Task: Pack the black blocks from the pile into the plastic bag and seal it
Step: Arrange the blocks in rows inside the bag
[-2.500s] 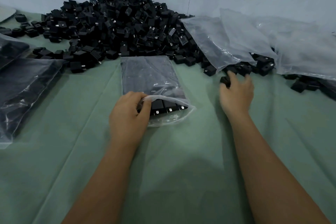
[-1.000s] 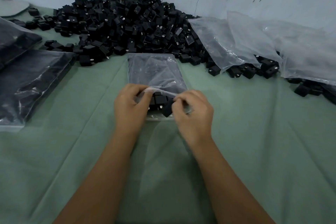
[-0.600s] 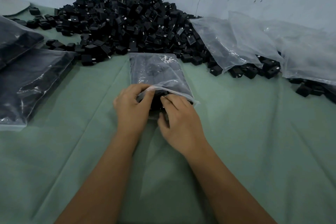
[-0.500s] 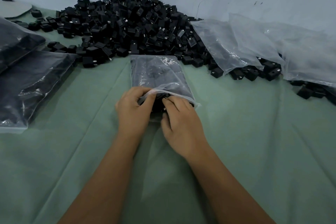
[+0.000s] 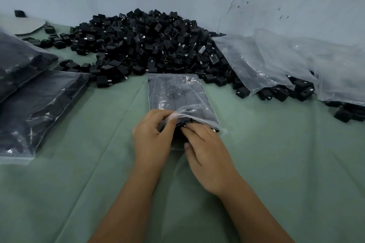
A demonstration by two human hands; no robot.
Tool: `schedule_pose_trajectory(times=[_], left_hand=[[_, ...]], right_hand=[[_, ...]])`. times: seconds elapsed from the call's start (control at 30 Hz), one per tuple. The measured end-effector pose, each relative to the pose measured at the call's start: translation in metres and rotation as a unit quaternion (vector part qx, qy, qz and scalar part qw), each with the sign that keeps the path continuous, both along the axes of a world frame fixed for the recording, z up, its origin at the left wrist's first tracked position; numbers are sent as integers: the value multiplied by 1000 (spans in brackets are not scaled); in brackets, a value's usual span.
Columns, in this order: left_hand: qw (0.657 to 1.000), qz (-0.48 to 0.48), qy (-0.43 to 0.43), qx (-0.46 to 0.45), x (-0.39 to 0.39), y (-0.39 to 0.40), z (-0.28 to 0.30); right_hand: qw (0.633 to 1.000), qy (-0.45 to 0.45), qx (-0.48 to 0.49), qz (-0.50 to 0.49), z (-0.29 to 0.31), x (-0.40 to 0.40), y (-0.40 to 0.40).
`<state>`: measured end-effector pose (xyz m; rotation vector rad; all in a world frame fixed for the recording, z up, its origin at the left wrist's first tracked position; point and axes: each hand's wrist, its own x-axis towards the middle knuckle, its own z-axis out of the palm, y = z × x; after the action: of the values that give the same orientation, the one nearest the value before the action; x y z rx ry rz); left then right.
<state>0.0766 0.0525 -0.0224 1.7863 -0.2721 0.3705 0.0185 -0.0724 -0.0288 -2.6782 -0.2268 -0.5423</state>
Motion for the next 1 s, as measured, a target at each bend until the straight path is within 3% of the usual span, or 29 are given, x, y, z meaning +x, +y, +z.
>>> schedule_pose_trajectory(times=[0.13, 0.3, 0.43, 0.5, 0.67, 1.0], left_hand=[[992, 65, -87, 63, -3, -2, 3], [977, 81, -171, 103, -1, -2, -4], [978, 57, -181, 84, 0, -2, -5], [978, 53, -184, 76, 1, -1, -6], [983, 55, -165, 64, 4, -2, -8], [988, 30, -140, 65, 11, -3, -11]], right_hand=[[1000, 17, -14, 7, 1, 5, 6], [994, 80, -29, -67, 17, 26, 16], [951, 256, -139, -100, 31, 73, 22], [930, 294, -181, -129, 29, 99, 24], [947, 189, -32, -257, 21, 142, 28], [957, 221, -83, -171, 33, 150, 16]])
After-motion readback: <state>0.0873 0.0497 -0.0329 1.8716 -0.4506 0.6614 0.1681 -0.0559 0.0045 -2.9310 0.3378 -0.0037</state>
